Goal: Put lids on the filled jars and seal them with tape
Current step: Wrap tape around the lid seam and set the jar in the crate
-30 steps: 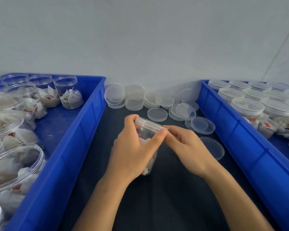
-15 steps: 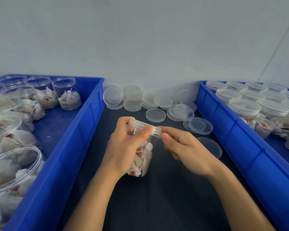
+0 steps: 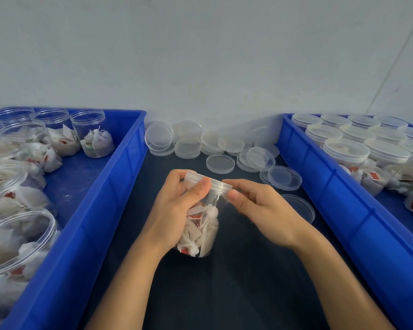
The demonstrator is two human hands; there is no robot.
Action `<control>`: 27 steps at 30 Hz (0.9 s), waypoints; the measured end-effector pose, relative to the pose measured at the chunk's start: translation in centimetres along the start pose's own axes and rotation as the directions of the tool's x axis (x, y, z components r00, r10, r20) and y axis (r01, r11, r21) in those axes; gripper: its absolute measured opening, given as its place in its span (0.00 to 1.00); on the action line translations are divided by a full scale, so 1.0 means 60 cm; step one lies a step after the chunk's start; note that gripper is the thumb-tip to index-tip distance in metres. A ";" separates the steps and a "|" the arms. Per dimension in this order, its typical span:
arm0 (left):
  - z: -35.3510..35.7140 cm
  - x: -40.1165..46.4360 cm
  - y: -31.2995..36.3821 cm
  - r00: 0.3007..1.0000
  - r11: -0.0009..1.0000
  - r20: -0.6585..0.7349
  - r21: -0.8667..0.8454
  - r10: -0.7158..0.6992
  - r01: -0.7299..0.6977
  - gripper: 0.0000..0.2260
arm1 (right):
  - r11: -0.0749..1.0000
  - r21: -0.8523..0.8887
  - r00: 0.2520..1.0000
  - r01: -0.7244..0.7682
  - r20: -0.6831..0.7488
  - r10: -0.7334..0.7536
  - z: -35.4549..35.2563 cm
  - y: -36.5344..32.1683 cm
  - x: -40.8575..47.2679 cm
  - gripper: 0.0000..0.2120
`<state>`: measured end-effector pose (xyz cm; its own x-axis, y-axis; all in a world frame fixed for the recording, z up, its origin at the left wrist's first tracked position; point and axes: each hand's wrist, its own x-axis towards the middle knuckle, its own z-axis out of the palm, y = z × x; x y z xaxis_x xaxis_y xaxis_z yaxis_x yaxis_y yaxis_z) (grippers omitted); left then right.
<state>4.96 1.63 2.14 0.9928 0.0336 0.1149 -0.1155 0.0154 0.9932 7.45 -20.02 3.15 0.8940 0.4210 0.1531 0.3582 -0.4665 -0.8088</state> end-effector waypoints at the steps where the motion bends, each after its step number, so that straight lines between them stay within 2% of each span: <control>1: -0.001 0.000 0.000 1.000 1.000 0.006 -0.013 -0.004 0.004 0.21 | 1.000 -0.010 1.000 -0.002 0.003 0.002 0.000 0.000 0.000 0.19; 11: -0.005 0.001 -0.005 0.996 1.000 0.084 -0.014 -0.019 0.020 0.24 | 0.998 0.065 0.997 -0.009 0.077 0.004 -0.001 -0.005 -0.006 0.15; 13: 0.001 0.001 -0.005 0.997 0.991 0.069 0.129 0.014 -0.023 0.27 | 0.996 0.090 0.998 -0.020 0.064 0.015 -0.001 -0.008 -0.007 0.14; 16: 0.008 0.000 -0.002 0.987 0.915 -0.103 0.398 0.124 -0.073 0.27 | 0.998 0.051 0.999 -0.041 0.003 0.041 0.000 -0.009 -0.006 0.17; 18: 0.011 -0.002 -0.001 0.956 0.877 -0.192 0.468 0.222 -0.110 0.24 | 0.998 -0.014 0.998 -0.053 -0.039 0.053 0.004 -0.012 -0.005 0.19; 20: 0.016 -0.005 -0.001 0.958 0.881 -0.192 0.461 0.214 -0.104 0.23 | 0.998 -0.045 0.997 -0.048 -0.061 0.045 0.010 -0.017 -0.005 0.18; 22: 0.023 -0.007 -0.003 0.980 0.897 -0.139 0.437 0.142 -0.068 0.23 | 0.998 -0.051 0.998 -0.033 -0.054 0.030 0.012 -0.019 -0.006 0.19; 24: 0.025 -0.008 -0.004 0.986 0.913 -0.119 0.403 0.113 -0.056 0.25 | 0.999 0.022 0.999 -0.043 -0.028 0.044 0.008 -0.015 -0.006 0.23; 25: 0.025 -0.007 -0.003 0.987 0.923 -0.117 0.381 0.115 -0.062 0.25 | 0.995 0.084 0.999 -0.053 -0.008 0.054 0.005 -0.014 -0.007 0.22; 27: 0.020 -0.004 0.000 0.986 0.948 -0.130 0.314 0.100 -0.055 0.26 | 0.992 0.121 0.999 -0.036 0.024 0.033 0.001 -0.014 -0.009 0.15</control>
<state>4.76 0.41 2.12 0.9637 0.1641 0.2105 -0.1544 -0.3006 0.9412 6.66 -19.83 3.71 0.8987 0.4240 0.1123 0.2907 -0.3840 -0.8764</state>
